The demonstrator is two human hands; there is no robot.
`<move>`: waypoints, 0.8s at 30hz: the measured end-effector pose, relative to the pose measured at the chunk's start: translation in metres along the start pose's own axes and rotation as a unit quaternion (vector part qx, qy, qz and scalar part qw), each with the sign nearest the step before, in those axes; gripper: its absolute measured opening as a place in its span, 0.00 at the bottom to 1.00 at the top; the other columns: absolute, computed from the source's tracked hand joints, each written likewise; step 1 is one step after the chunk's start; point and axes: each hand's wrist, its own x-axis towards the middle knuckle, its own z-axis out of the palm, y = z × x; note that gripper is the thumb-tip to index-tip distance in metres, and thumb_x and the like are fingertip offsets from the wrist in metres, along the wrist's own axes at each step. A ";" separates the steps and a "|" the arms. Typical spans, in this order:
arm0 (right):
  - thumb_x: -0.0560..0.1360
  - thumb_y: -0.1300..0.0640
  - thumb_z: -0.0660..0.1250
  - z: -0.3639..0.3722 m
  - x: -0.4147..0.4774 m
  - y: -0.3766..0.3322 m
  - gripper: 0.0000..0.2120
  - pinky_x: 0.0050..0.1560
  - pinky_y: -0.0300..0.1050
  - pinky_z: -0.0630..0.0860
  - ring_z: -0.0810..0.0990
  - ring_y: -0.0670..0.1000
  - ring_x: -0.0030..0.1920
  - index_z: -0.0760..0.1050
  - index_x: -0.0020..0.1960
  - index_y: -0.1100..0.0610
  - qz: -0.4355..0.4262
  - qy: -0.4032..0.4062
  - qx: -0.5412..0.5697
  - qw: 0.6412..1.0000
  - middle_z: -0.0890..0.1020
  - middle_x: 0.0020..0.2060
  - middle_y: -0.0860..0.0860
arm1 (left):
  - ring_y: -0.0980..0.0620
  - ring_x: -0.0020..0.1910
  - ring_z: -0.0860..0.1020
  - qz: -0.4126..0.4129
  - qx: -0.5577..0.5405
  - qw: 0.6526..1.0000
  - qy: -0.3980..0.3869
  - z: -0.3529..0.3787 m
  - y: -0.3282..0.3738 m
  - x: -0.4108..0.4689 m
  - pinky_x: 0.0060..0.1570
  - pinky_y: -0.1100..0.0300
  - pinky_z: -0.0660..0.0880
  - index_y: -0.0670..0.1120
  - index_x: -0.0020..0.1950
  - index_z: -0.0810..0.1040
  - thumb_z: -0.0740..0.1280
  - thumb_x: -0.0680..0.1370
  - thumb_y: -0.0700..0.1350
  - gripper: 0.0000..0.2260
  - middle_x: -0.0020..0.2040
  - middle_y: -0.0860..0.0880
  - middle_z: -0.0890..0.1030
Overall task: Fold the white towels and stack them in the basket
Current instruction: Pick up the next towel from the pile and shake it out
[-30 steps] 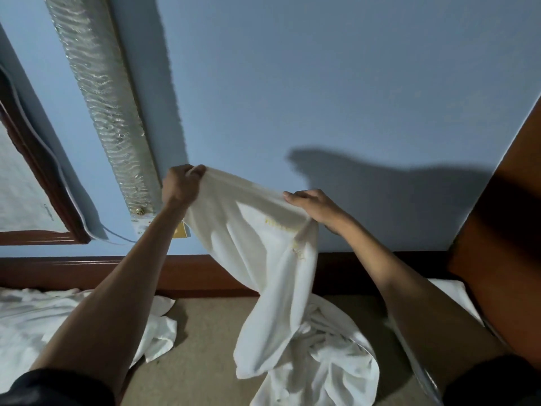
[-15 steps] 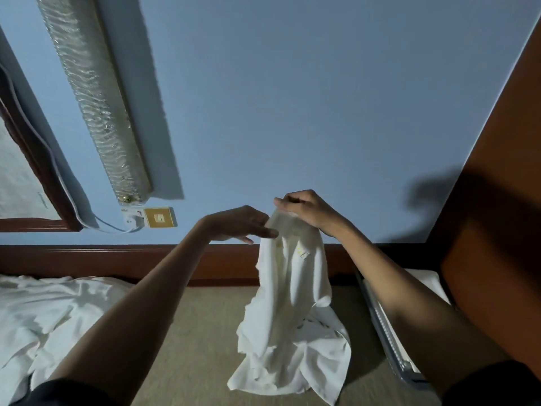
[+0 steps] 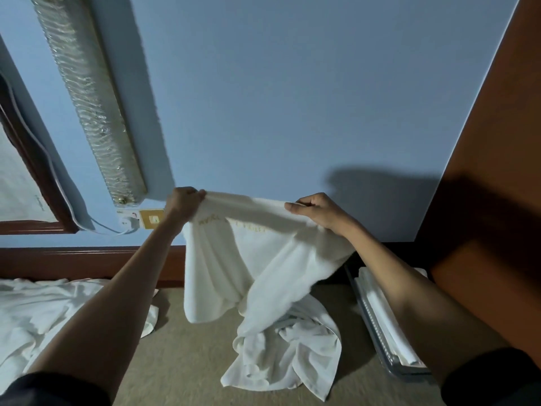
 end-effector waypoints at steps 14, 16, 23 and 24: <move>0.70 0.33 0.74 0.004 0.005 -0.015 0.32 0.38 0.45 0.62 0.68 0.50 0.33 0.71 0.36 0.63 -0.007 -0.063 -0.088 0.994 0.69 0.31 0.55 | 0.54 0.38 0.69 0.123 -0.065 0.917 -0.374 0.008 0.030 -0.043 0.42 0.60 0.67 0.44 0.36 0.74 0.77 0.75 0.52 0.17 0.36 0.49 0.68; 0.71 0.33 0.73 -0.002 0.003 -0.009 0.35 0.36 0.47 0.56 0.60 0.51 0.33 0.62 0.35 0.62 0.002 -0.064 -0.096 0.993 0.61 0.31 0.52 | 0.49 0.42 0.68 0.117 -0.094 0.919 -0.364 0.003 0.024 -0.035 0.46 0.55 0.67 0.36 0.41 0.73 0.79 0.73 0.54 0.24 0.39 0.45 0.67; 0.75 0.37 0.71 -0.004 0.004 -0.022 0.32 0.33 0.45 0.55 0.58 0.51 0.31 0.56 0.34 0.58 -0.044 -0.046 -0.064 0.996 0.58 0.31 0.51 | 0.51 0.46 0.84 0.153 -0.090 0.897 -0.405 0.034 0.052 -0.067 0.45 0.60 0.78 0.44 0.53 0.85 0.74 0.78 0.47 0.08 0.47 0.47 0.86; 0.75 0.36 0.71 -0.005 0.005 -0.024 0.33 0.33 0.45 0.55 0.58 0.52 0.32 0.59 0.34 0.61 -0.044 -0.050 -0.061 0.996 0.58 0.32 0.53 | 0.52 0.44 0.83 0.162 -0.097 0.898 -0.397 0.038 0.055 -0.069 0.44 0.60 0.78 0.43 0.51 0.85 0.73 0.79 0.47 0.07 0.46 0.47 0.86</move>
